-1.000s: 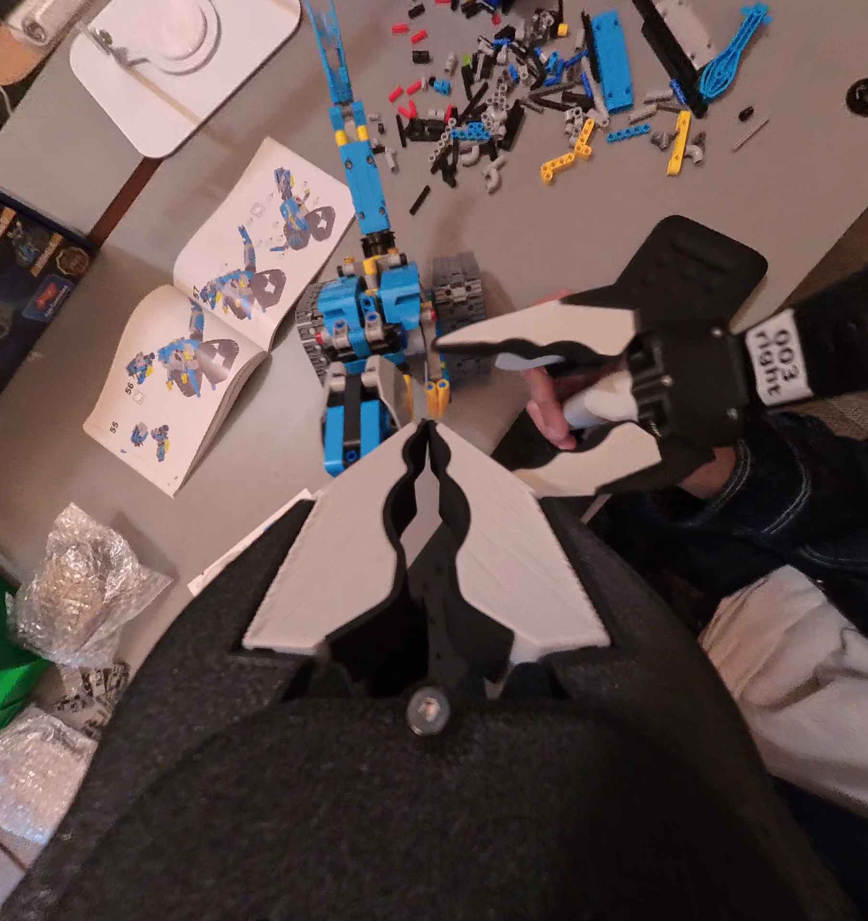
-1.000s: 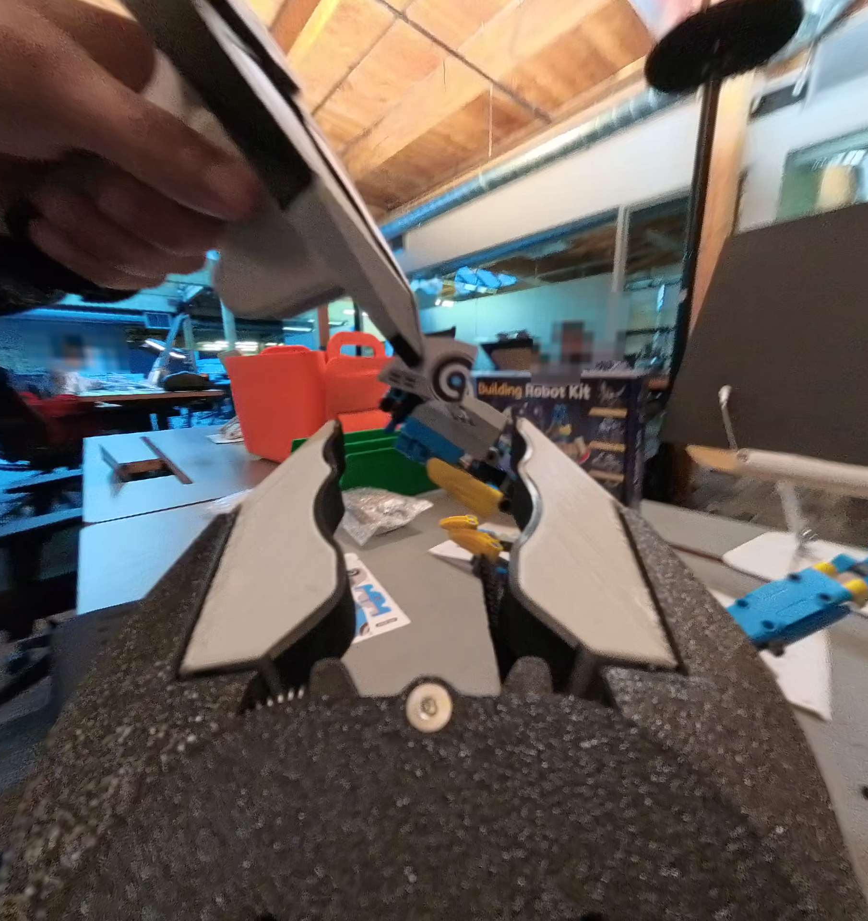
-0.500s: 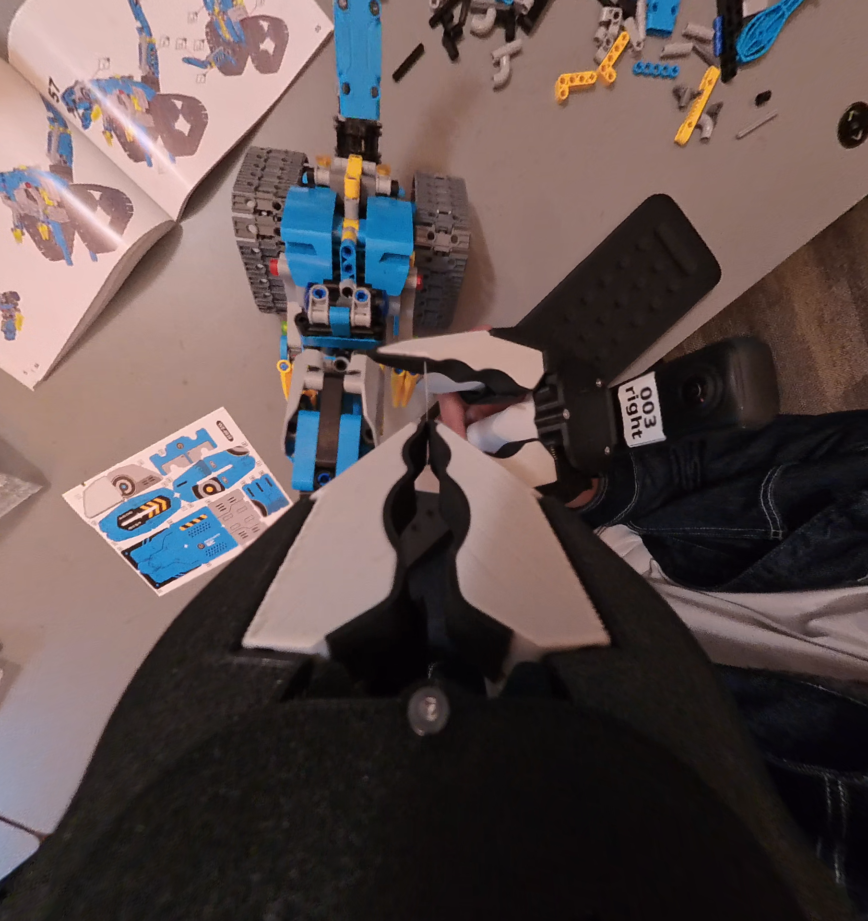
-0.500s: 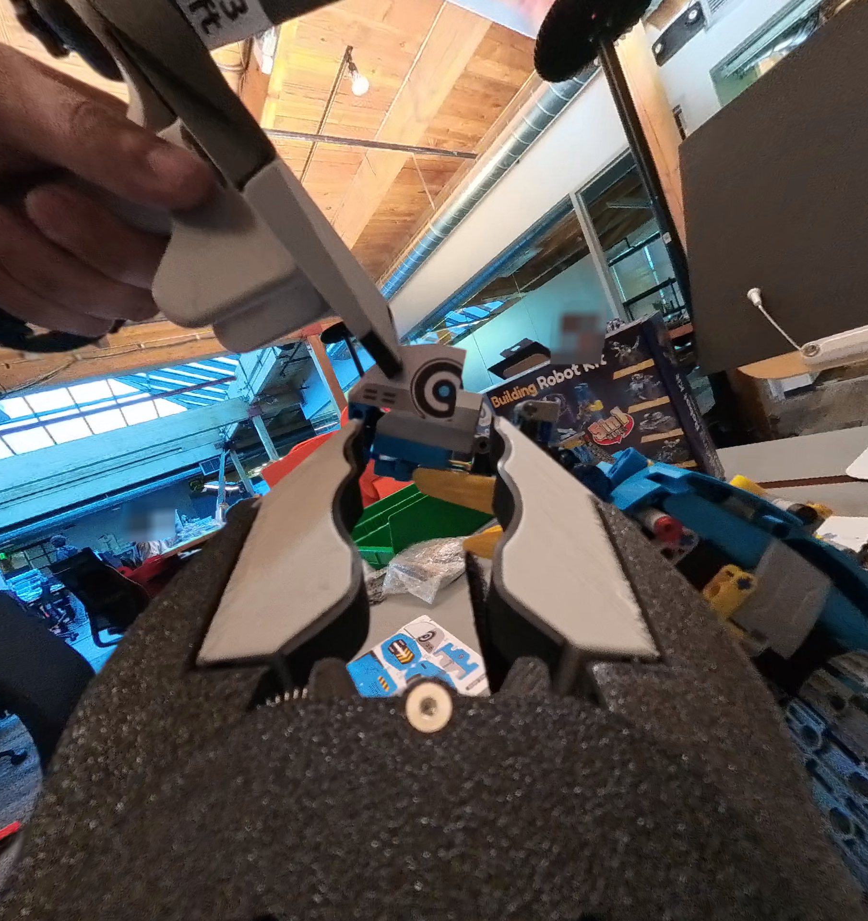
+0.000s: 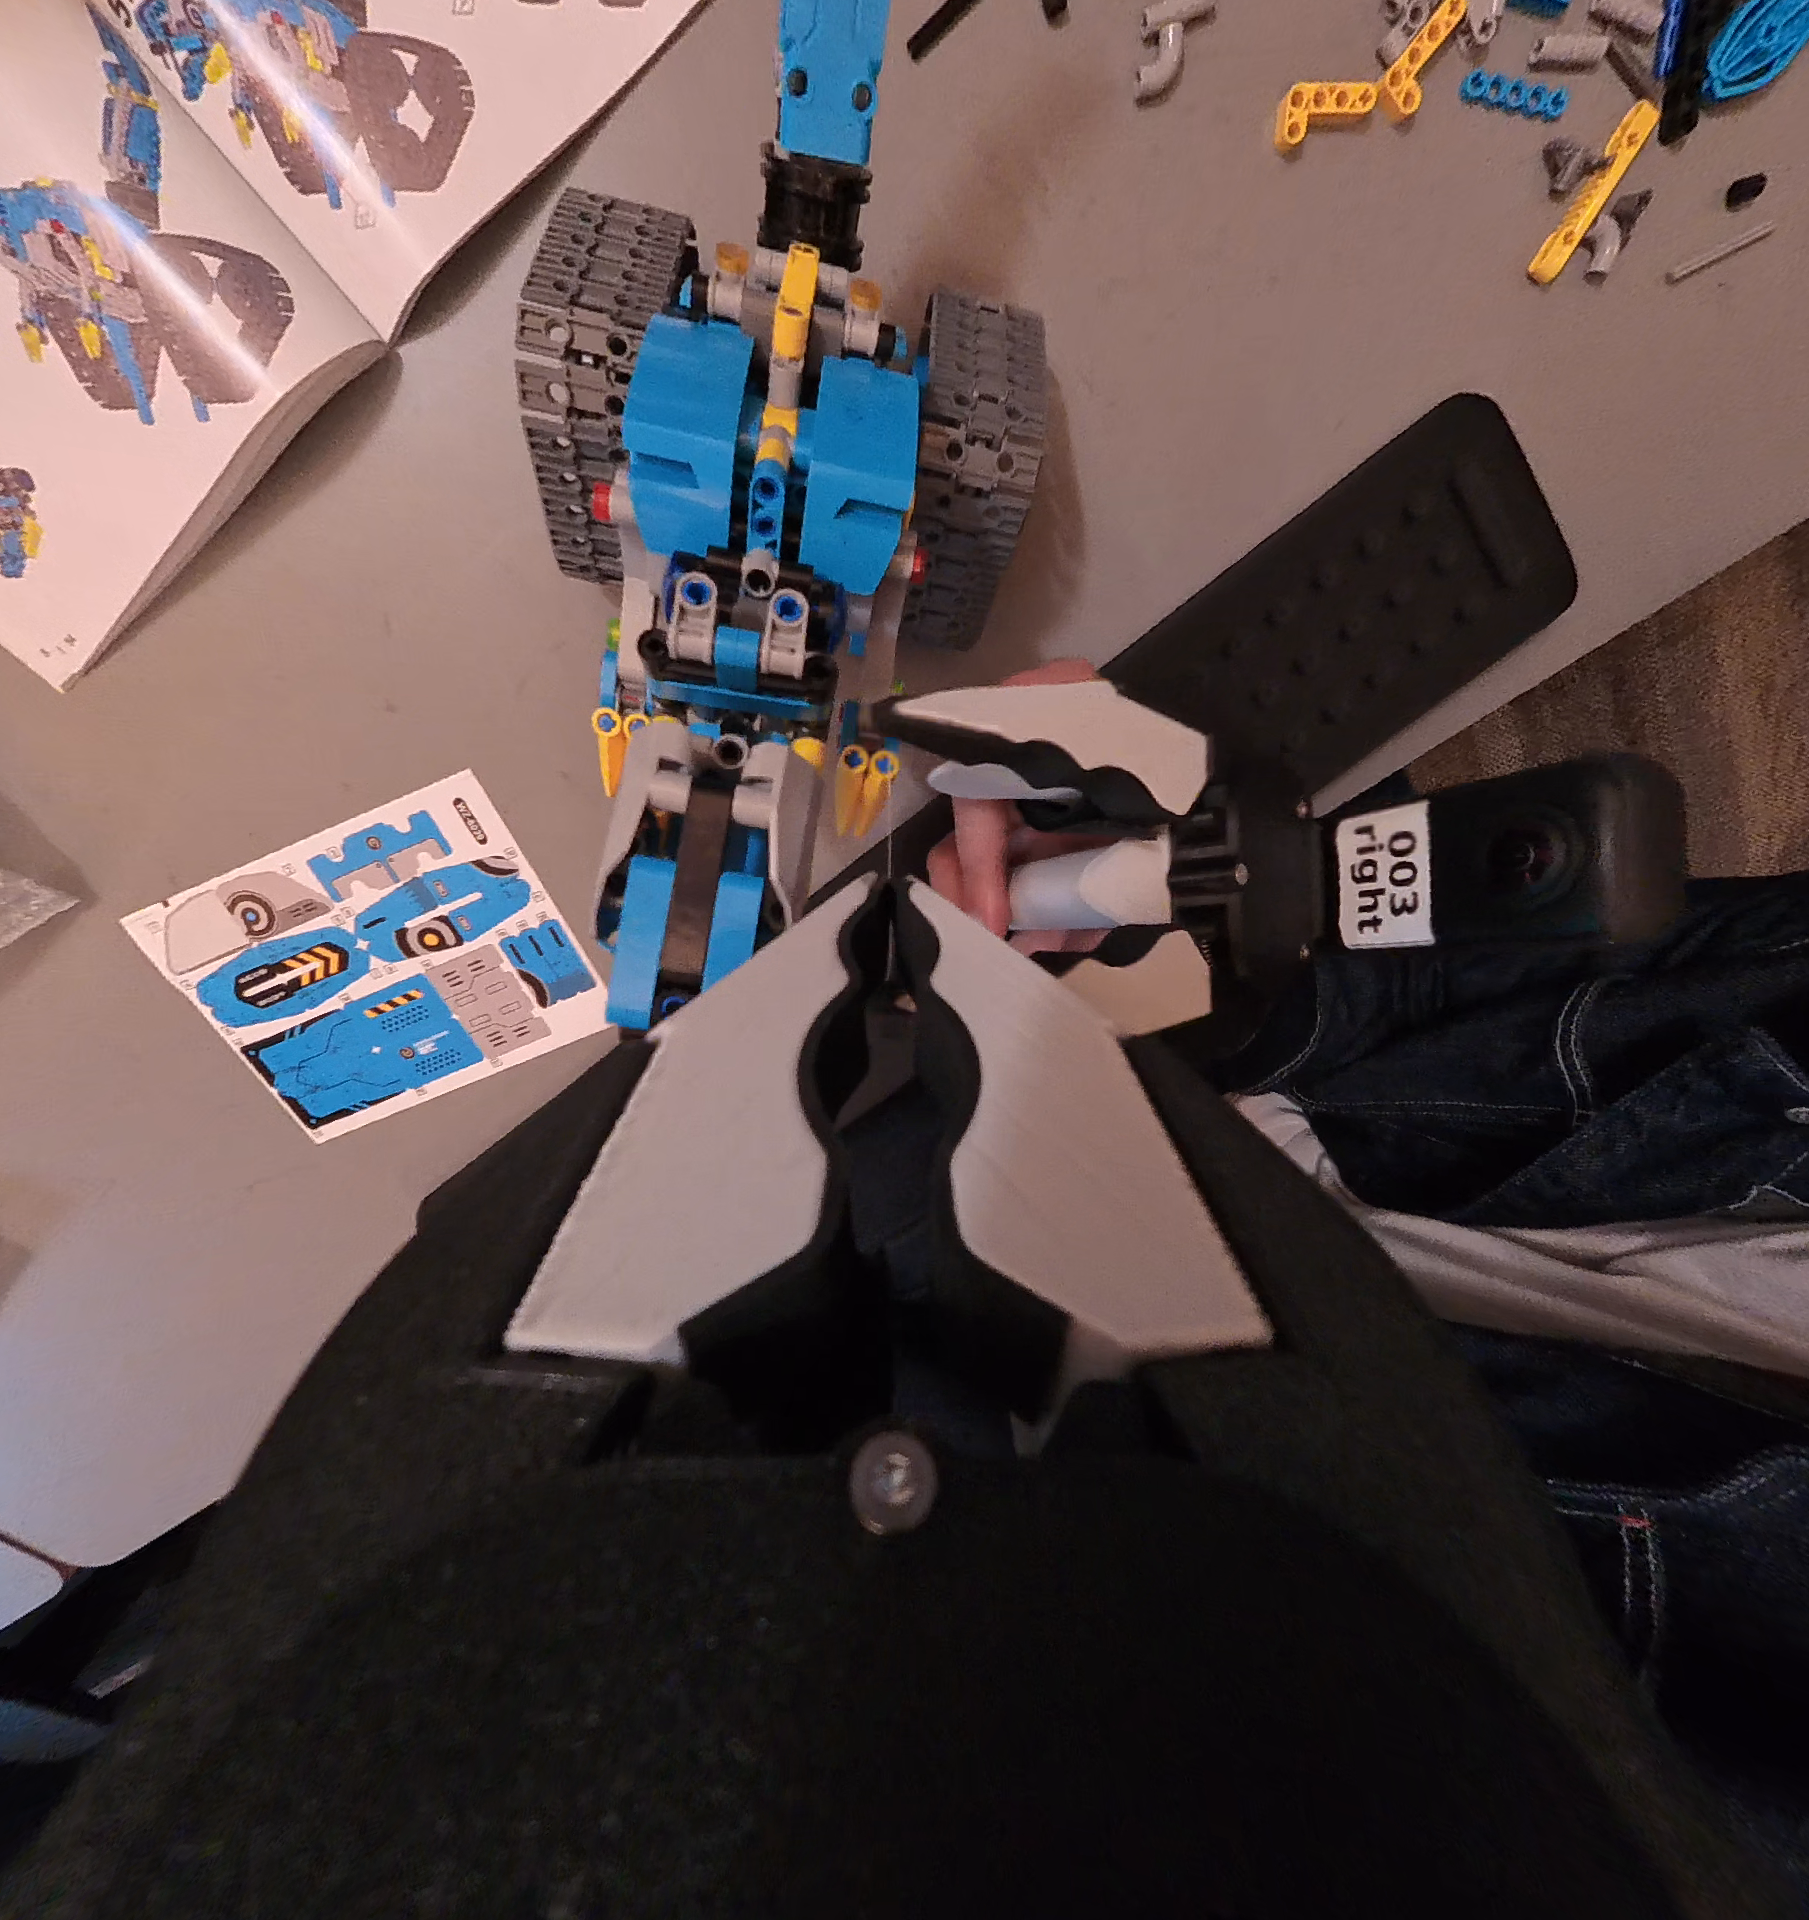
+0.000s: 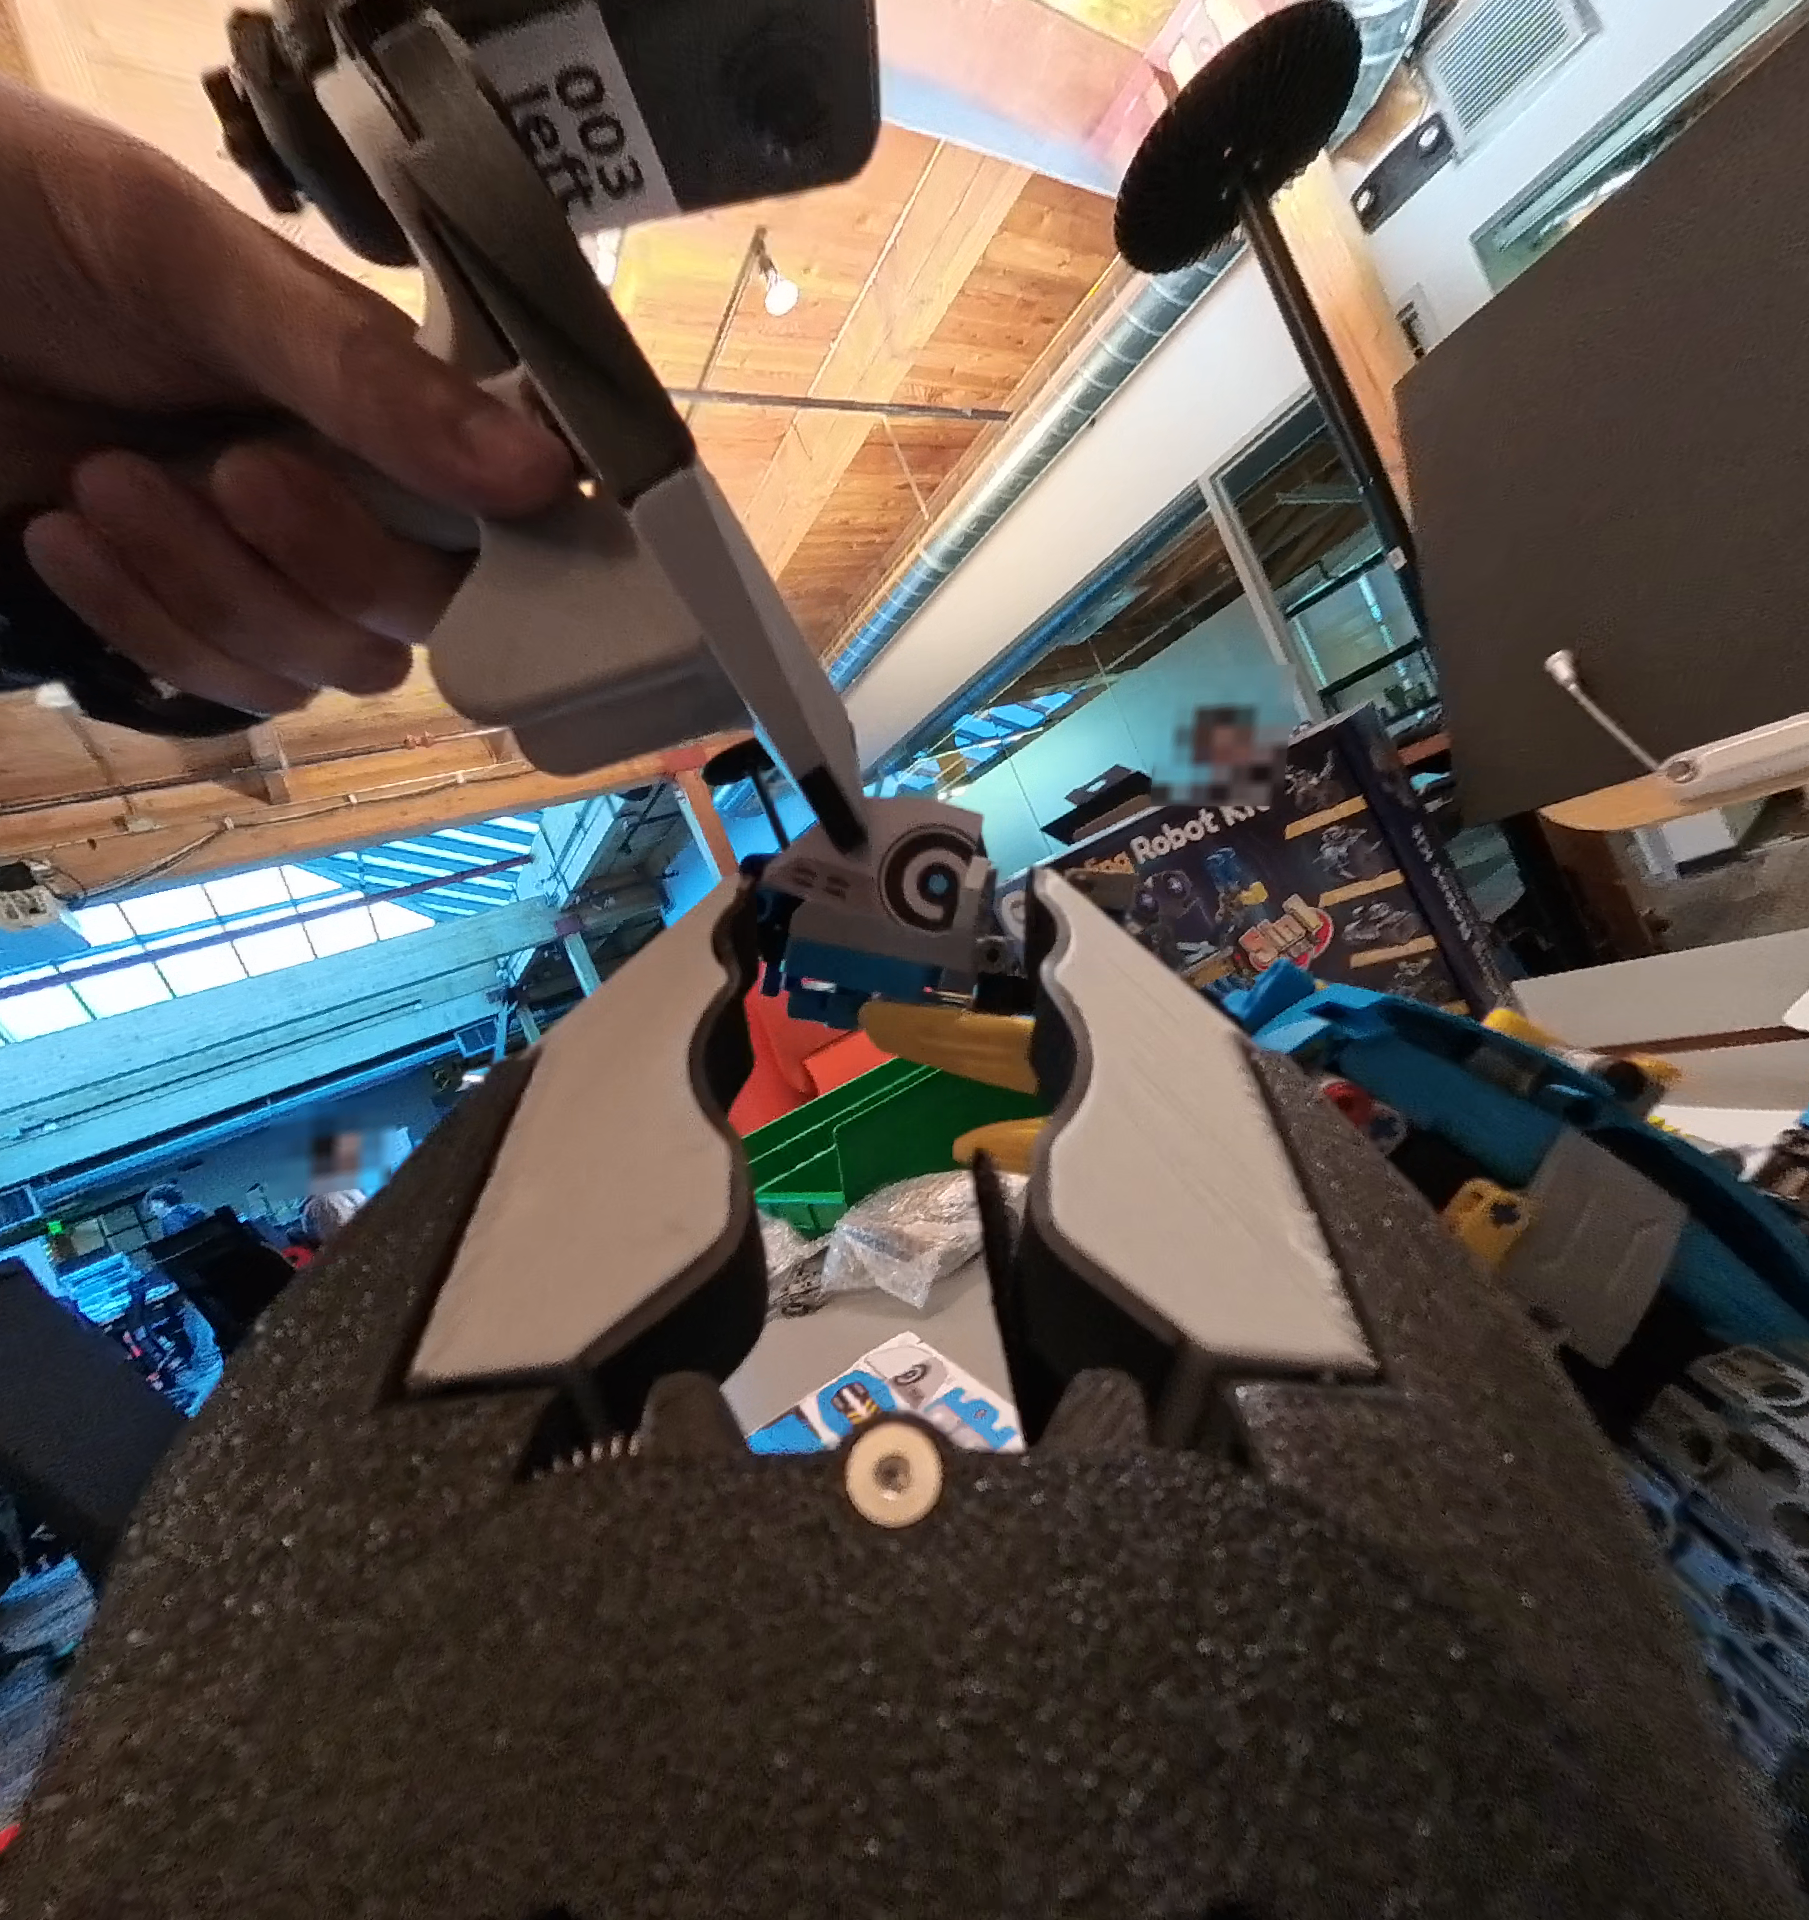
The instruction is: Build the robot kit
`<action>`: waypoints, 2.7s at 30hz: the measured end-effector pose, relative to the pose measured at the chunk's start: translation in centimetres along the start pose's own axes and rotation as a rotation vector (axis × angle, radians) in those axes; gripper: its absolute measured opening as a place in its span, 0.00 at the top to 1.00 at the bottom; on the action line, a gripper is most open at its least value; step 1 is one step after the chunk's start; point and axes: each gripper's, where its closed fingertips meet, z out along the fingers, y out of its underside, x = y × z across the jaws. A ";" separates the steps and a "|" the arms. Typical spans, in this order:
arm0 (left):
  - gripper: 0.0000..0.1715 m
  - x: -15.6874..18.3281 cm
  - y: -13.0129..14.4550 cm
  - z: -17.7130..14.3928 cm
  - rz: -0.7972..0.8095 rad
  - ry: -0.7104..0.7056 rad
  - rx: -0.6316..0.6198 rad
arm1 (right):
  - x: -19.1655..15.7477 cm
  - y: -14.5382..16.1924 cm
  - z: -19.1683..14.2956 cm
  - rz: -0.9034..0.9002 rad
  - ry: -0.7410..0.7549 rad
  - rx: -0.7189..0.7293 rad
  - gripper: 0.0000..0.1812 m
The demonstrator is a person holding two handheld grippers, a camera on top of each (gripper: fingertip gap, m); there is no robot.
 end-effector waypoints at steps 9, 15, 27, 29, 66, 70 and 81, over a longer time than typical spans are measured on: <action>1.00 -1.0 -0.2 0.5 -0.025 -0.016 0.003 | -0.4 0.8 0.0 -0.070 0.002 -0.045 0.70; 1.00 -1.1 0.0 0.6 -0.027 -0.004 0.007 | -0.7 1.2 0.3 -0.055 -0.020 -0.064 0.70; 1.00 -1.2 -0.1 0.2 -0.037 -0.012 0.062 | -1.0 1.4 0.5 -0.033 -0.044 -0.067 0.69; 1.00 -1.0 0.0 0.3 -0.025 -0.012 0.059 | -1.1 1.4 0.5 -0.030 -0.053 -0.069 0.70; 1.00 -1.4 0.2 0.6 -0.021 -0.017 0.059 | -1.1 1.4 0.5 -0.016 -0.052 -0.066 0.69; 1.00 -1.4 0.2 0.6 -0.020 -0.024 0.063 | -0.7 1.0 0.2 -0.041 -0.023 -0.051 0.70; 1.00 -1.4 0.2 0.5 -0.018 -0.026 0.064 | -1.1 1.2 -0.2 -0.057 -0.029 -0.083 0.78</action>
